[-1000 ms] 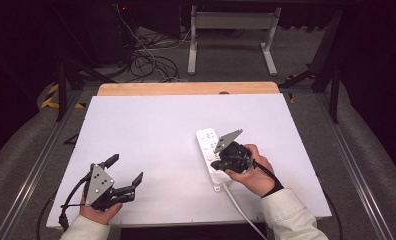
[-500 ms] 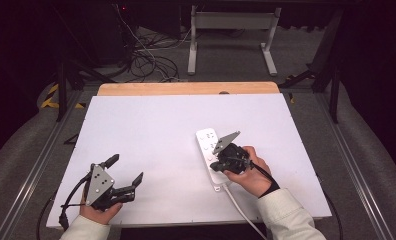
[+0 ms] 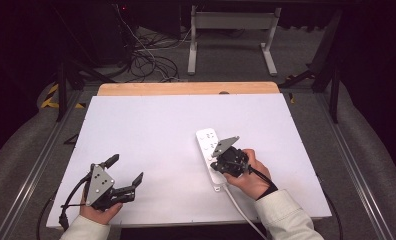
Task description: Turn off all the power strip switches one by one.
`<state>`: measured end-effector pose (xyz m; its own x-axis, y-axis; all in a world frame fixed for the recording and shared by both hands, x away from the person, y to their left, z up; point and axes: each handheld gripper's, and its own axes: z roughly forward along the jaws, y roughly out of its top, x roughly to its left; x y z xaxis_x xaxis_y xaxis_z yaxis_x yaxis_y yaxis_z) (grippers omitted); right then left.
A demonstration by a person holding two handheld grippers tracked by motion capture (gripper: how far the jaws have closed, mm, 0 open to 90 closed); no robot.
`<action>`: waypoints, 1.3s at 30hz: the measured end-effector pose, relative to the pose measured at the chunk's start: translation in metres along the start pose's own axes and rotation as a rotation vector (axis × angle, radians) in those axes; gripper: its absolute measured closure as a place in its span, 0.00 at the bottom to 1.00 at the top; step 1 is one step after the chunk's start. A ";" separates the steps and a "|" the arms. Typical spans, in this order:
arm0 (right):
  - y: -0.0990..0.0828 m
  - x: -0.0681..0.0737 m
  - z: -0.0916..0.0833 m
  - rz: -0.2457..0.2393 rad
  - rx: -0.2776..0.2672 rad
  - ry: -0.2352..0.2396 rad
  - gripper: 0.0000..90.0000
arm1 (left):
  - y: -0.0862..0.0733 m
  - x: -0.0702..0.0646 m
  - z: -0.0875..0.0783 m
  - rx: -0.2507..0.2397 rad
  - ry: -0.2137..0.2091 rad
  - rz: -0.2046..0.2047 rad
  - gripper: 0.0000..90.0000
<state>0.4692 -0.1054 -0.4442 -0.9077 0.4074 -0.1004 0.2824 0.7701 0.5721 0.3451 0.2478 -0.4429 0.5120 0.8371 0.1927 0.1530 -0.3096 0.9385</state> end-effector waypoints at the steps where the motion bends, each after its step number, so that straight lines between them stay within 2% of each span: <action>1: 0.000 -0.001 0.000 -0.004 -0.001 -0.003 1.00 | 0.000 0.000 0.000 0.000 0.000 0.000 0.14; 7: -0.001 0.002 0.000 -0.014 -0.001 -0.008 1.00 | 0.000 0.000 0.000 0.001 0.001 0.001 0.14; 8: -0.001 0.001 0.000 -0.012 -0.007 -0.004 1.00 | 0.000 0.000 0.000 0.001 0.001 0.001 0.14; 10: -0.002 0.001 -0.001 -0.005 -0.017 0.052 1.00 | 0.000 0.000 0.000 0.001 0.001 0.003 0.14; 11: -0.002 0.003 0.000 -0.015 -0.017 0.056 1.00 | 0.000 0.000 0.000 0.003 0.001 0.003 0.14; 12: -0.001 0.004 0.000 -0.011 -0.017 0.044 1.00 | 0.000 0.000 0.000 0.002 0.001 0.001 0.14; 20: -0.002 0.001 0.001 0.015 -0.023 0.065 1.00 | 0.000 0.000 -0.001 0.001 0.004 0.008 0.14; 23: -0.005 -0.004 0.001 0.054 -0.039 0.102 1.00 | 0.000 0.000 -0.001 0.000 0.003 0.003 0.14; 27: -0.010 -0.011 0.000 0.095 -0.049 0.109 1.00 | 0.000 0.000 -0.001 0.000 0.001 0.004 0.14; 32: -0.008 -0.007 -0.001 0.053 -0.045 0.079 1.00 | 0.000 0.000 -0.001 -0.001 0.005 0.009 0.14; 33: -0.009 -0.006 -0.004 0.044 -0.085 0.069 1.00 | 0.000 0.000 -0.001 -0.003 0.005 0.005 0.14; 34: -0.008 -0.005 -0.007 0.029 -0.093 0.058 1.00 | 0.000 0.000 -0.001 -0.001 0.005 0.003 0.14; 36: -0.004 -0.003 -0.015 0.026 -0.135 0.069 1.00 | 0.000 0.000 0.000 0.003 0.005 0.006 0.14; 39: 0.002 -0.003 -0.022 0.024 -0.161 0.063 1.00 | 0.000 0.000 0.000 0.006 0.004 0.005 0.14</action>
<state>0.4655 -0.1163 -0.4250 -0.9202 0.3897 -0.0368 0.2557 0.6698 0.6971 0.3456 0.2481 -0.4430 0.5090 0.8375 0.1988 0.1556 -0.3167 0.9357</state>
